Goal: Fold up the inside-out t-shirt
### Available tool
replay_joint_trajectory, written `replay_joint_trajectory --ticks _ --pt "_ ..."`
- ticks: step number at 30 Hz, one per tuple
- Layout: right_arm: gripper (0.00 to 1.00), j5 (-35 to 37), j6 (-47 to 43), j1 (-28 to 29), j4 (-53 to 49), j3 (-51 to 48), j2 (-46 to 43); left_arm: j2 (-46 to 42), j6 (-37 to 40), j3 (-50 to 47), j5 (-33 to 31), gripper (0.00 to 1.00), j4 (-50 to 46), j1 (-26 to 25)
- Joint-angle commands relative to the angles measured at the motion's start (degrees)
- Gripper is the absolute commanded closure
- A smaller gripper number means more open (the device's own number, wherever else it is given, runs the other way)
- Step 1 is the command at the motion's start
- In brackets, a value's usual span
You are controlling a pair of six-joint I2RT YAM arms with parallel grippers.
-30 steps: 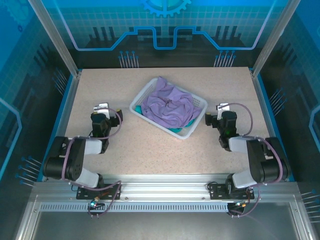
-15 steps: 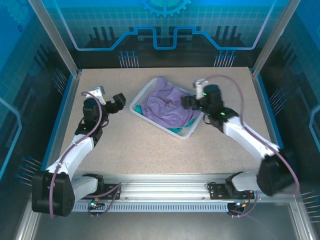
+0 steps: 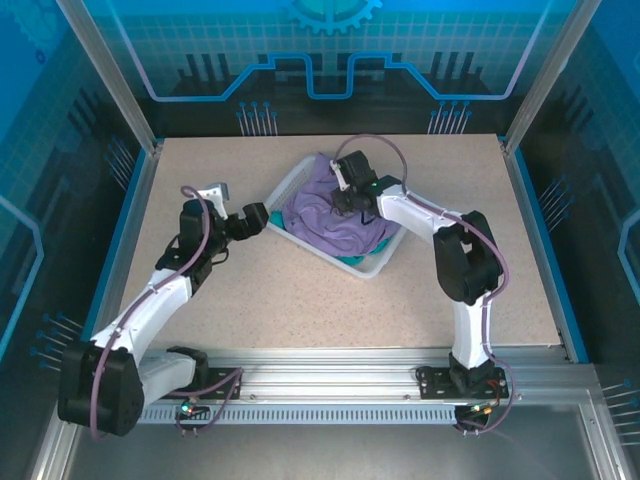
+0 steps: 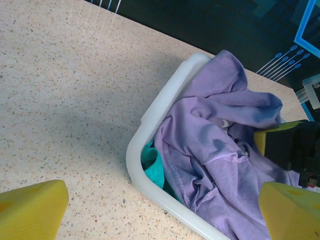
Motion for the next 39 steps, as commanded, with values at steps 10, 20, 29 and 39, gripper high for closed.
replay_joint_trajectory --ticks 10,20,29,39 --pt "1.00 -21.6 5.1 5.6 11.9 14.0 -26.7 -16.6 -7.3 1.3 -5.6 0.01 -6.4 -0.3" --pt "1.00 -32.1 9.7 11.1 5.1 38.5 -15.9 -24.1 -10.3 5.5 11.1 0.01 0.5 -1.7" --pt "1.00 -34.3 9.8 13.9 -8.4 61.6 0.0 -33.3 -10.0 2.1 13.9 0.01 5.5 -1.8" --pt "1.00 -42.7 15.0 14.2 -6.8 60.3 2.4 -22.1 -3.1 4.9 1.8 0.01 -1.4 -1.8"
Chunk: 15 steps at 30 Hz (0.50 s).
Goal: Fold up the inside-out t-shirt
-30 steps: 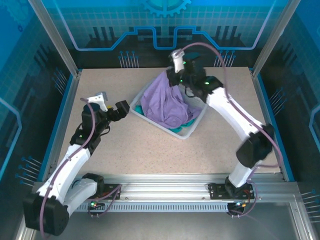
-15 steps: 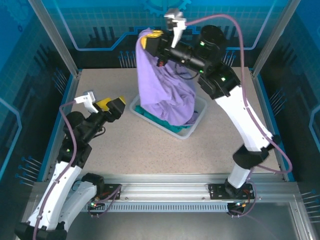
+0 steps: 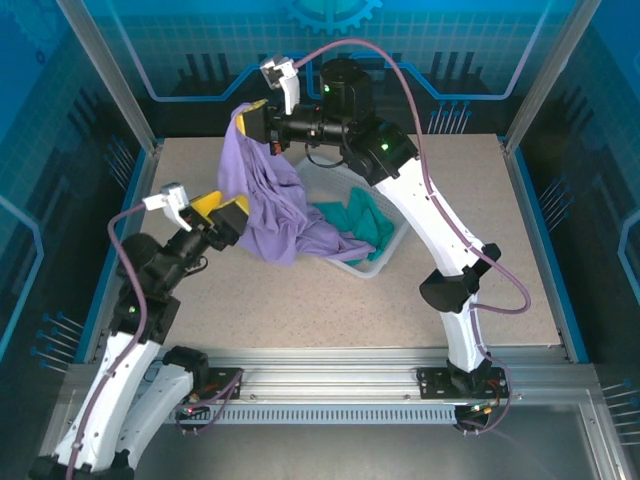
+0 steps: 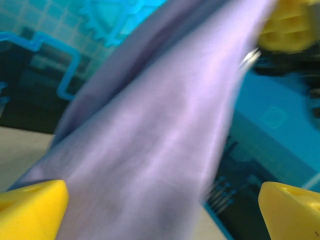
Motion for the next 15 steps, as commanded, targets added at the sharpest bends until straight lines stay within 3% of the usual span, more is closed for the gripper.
replay_joint_trajectory --ticks 1,5,7,9,11,12,13,15 --pt "1.00 -4.9 2.9 0.4 1.7 1.1 -0.8 4.6 4.3 1.5 -7.2 0.01 -1.5 0.0" --pt "1.00 -6.1 4.3 0.5 4.1 -4.4 -2.7 11.3 1.9 0.7 -1.2 0.06 6.9 0.0" --pt "1.00 -5.6 4.3 0.2 4.5 -7.4 -3.9 14.6 0.4 0.9 2.5 0.25 10.3 0.0" --pt "1.00 -3.6 3.8 -0.6 3.5 -10.7 -5.4 16.0 0.0 1.1 3.7 0.51 11.0 0.0" --pt "0.79 -0.3 3.4 -2.0 3.0 -16.5 -8.1 15.2 0.3 0.9 1.7 0.76 9.6 0.0" --pt "0.63 2.1 3.2 -3.0 3.3 -21.0 -10.2 14.0 0.6 0.7 -1.1 0.86 7.9 0.0" --pt "0.48 4.9 2.7 -4.0 4.3 -26.3 -12.6 12.4 1.2 0.7 -4.2 0.90 5.9 0.1" --pt "0.28 10.1 0.9 -6.0 6.7 -37.4 -18.0 9.1 2.8 0.8 -10.8 0.94 2.2 0.2"
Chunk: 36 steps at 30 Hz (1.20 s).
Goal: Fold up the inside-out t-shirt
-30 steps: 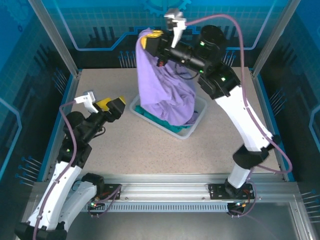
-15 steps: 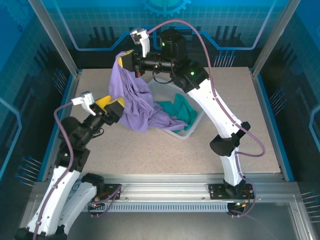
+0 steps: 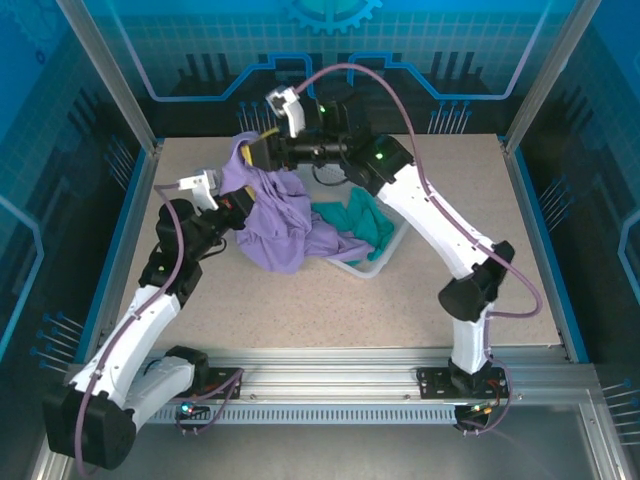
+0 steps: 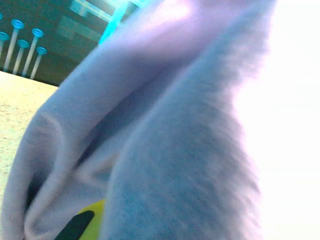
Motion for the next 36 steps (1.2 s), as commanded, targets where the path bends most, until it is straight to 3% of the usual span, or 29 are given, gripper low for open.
replay_joint_trajectory --ticks 1,5,9,16,21,29,36 --pt "0.21 11.7 -3.2 -4.3 3.8 -14.7 -10.2 -7.0 2.9 1.1 -11.2 0.95 -3.2 0.3" --pt "0.12 23.4 -8.3 -7.7 6.2 -33.8 -18.4 -13.2 4.8 3.2 -18.1 0.96 -4.7 1.1" --pt "0.12 25.5 -13.6 -8.4 6.2 -46.2 -20.3 -15.9 5.7 8.3 -23.0 0.97 -4.8 1.9" --pt "0.12 25.3 -16.9 -3.7 6.8 -55.9 -20.8 -14.7 12.5 21.5 -34.4 0.99 -5.3 2.4" --pt "0.15 24.7 -15.9 -1.1 8.3 -56.9 -16.6 -11.4 17.1 27.3 -36.9 0.99 -6.4 2.4" --pt "0.35 24.3 -14.9 1.6 5.2 -48.8 -4.6 -5.3 14.7 26.1 -30.9 0.96 -13.4 2.4" --pt "0.67 32.0 -16.4 -1.9 0.6 -48.8 -5.7 -4.9 10.2 20.5 -23.8 0.93 -14.0 2.4"
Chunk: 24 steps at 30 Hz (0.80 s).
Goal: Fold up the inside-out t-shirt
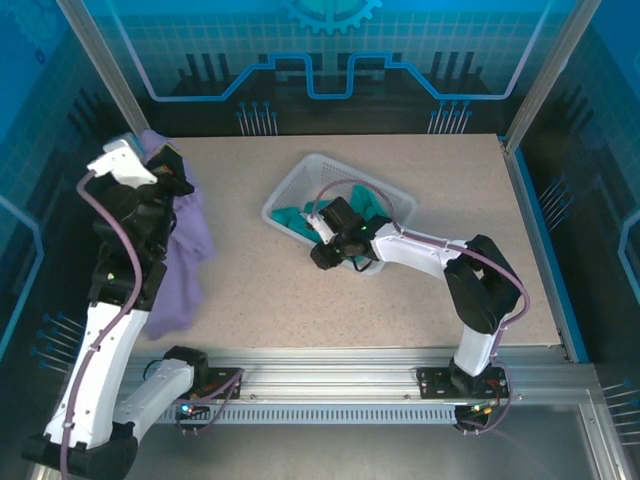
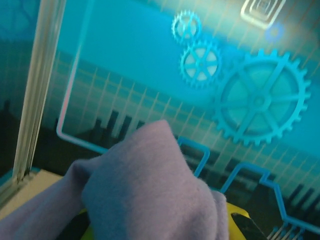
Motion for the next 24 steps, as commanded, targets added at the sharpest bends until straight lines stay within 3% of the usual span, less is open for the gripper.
replay_joint_trajectory --ticks 1,6,10,18,24 --pt "0.71 6.4 -0.8 -4.3 -4.7 1.2 -2.0 -1.0 -4.1 -2.3 6.3 0.93 1.6 0.3" --pt "0.86 11.6 -4.0 -14.0 -7.8 1.0 -3.7 -0.1 -11.9 -10.2 15.8 0.90 6.0 0.2" --pt "0.89 15.4 -6.3 -22.5 -8.7 3.1 -2.5 1.0 -19.4 -18.0 22.3 0.89 14.4 -0.8" --pt "0.91 21.2 -13.8 -35.6 -12.3 16.2 9.0 4.2 -19.6 -19.1 25.0 0.88 13.4 -5.9" --pt "0.91 26.2 -19.0 -40.1 -14.4 22.7 16.2 3.6 -18.7 -19.7 25.2 0.88 13.3 -8.4"
